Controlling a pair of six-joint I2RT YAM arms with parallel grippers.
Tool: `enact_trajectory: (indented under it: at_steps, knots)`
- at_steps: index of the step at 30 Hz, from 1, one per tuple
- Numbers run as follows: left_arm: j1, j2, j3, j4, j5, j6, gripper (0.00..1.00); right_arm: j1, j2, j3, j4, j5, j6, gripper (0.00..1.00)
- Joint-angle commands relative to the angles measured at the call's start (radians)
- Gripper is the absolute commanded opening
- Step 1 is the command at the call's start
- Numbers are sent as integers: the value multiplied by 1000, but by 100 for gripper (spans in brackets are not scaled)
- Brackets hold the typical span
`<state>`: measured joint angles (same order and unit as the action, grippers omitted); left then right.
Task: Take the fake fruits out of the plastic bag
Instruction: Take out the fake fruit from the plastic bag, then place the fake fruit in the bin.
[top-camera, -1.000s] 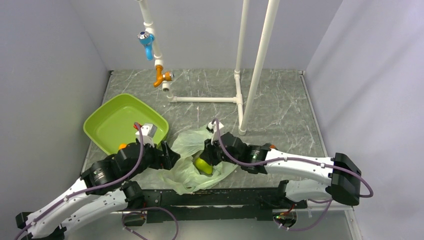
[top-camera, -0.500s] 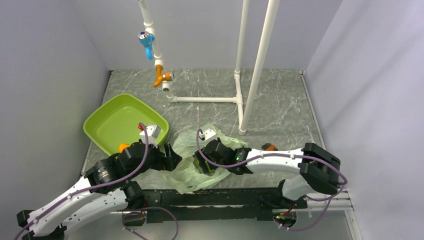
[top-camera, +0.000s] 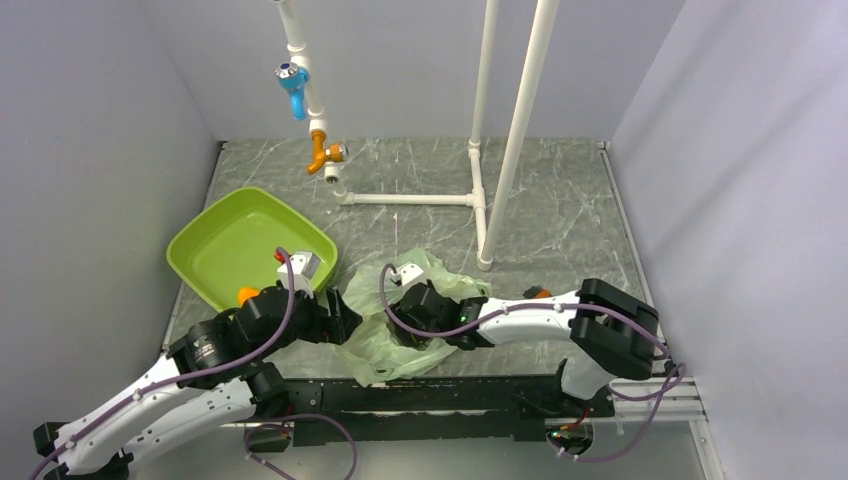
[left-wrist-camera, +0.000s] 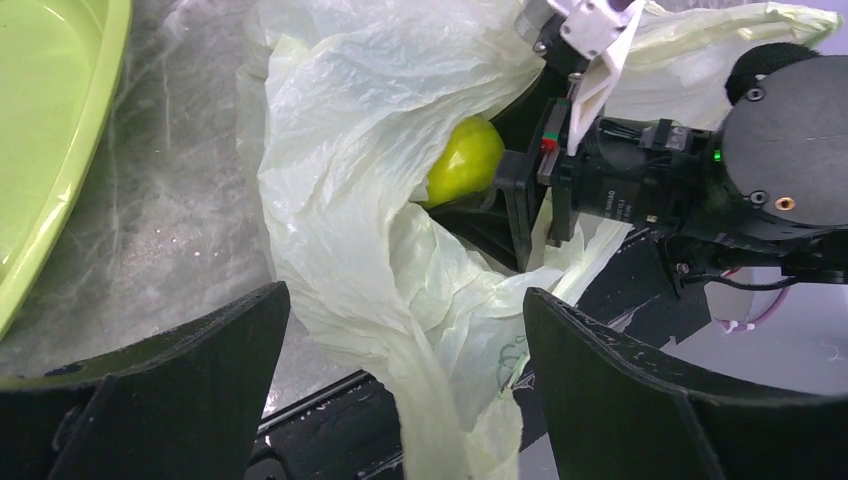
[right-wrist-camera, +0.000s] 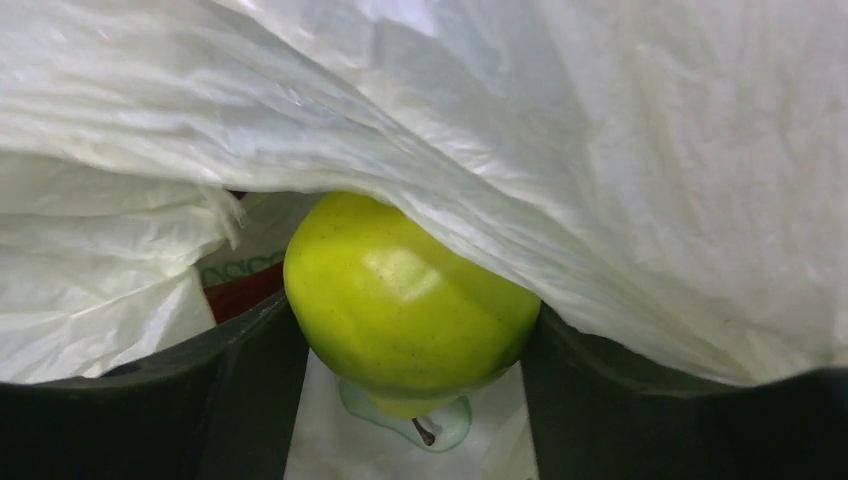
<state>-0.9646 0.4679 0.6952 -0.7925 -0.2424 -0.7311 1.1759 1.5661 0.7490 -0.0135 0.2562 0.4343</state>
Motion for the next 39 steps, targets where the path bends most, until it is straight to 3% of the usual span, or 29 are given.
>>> enact_trajectory:
  at_steps: [1, 5, 10, 17, 30, 33, 36, 39]
  knots:
    - [-2, -11, 13, -16, -22, -22, 93, 6, -84, 39, 42, 26, -10, 55]
    - [-2, -26, 31, -52, -80, -41, 92, 5, -196, 40, 18, 41, 1, 23]
    - [-2, -80, 66, -108, -150, -57, 92, 4, -331, 82, -24, 22, 1, 9]
    - [-2, -155, 151, -170, -182, -39, 92, -9, -325, 234, 8, -36, -23, 7]
    - [-2, -282, 289, -265, -158, -49, 93, -3, 291, 778, 111, -114, -70, 6]
    - [-2, -285, 293, -292, -154, -57, 93, -1, 424, 914, 85, -112, -77, 11]
    - [-3, -284, 290, -303, -146, -63, 92, -1, 544, 1050, 40, -110, -76, 32]
    - [-2, -287, 274, -297, -139, -66, 92, -1, 663, 1215, -42, -140, -66, 73]
